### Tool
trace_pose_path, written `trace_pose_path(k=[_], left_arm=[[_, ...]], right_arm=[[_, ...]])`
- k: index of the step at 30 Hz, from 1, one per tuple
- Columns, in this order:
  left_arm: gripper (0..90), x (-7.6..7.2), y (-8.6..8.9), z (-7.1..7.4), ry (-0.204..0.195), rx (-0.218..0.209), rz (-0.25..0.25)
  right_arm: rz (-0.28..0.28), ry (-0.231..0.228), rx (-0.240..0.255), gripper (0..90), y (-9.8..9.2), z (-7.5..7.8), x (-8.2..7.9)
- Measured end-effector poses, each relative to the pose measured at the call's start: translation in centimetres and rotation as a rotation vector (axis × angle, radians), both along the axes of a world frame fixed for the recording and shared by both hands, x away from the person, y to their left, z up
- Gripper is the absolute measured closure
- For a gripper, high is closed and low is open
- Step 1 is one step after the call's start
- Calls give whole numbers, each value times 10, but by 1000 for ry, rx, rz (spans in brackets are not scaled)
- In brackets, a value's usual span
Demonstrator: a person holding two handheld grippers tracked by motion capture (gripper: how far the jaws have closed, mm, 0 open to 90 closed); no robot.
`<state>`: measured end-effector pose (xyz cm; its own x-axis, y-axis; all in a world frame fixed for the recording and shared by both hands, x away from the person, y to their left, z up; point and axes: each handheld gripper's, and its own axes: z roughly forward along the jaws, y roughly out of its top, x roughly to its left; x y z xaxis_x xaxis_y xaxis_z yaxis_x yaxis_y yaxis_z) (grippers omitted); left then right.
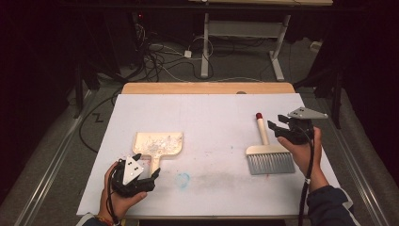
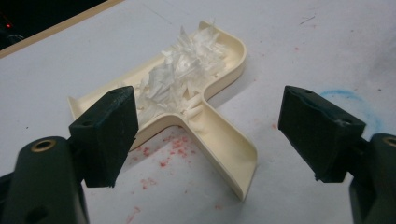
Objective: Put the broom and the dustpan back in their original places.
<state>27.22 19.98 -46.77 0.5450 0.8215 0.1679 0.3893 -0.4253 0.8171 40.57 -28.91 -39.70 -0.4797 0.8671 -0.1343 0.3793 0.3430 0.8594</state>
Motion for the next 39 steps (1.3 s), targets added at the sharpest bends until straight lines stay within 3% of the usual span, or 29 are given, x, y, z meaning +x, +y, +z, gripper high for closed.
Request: trace_pose_path(k=[7,10,14,17,23,26,28,35,39], left_arm=[[181,1,-2,-2,4,16,6],[173,0,-4,-2,-8,8,-4],[171,1,-7,-4,-1,24,-7],[171,1,-9,-7,8,43,-18],[171,3,-13,-9,10,47,-26],[171,2,-15,-10,16,70,-38],[171,1,-15,-9,11,60,-37],[170,1,-17,-11,15,93,-46],[170,1,-18,-10,10,79,-41]], right_arm=[[7,-70,60,370,2,-1,-5],[-26,-112,34,329,8,0,-8],[-18,-131,65,276,9,1,-14],[-73,-147,42,219,12,4,-16],[-24,-162,68,191,19,9,-25],[-8,-161,47,188,22,9,-30],[1,-157,42,185,23,10,-34],[45,-195,26,183,21,19,-52],[66,-203,30,187,22,24,-62]])
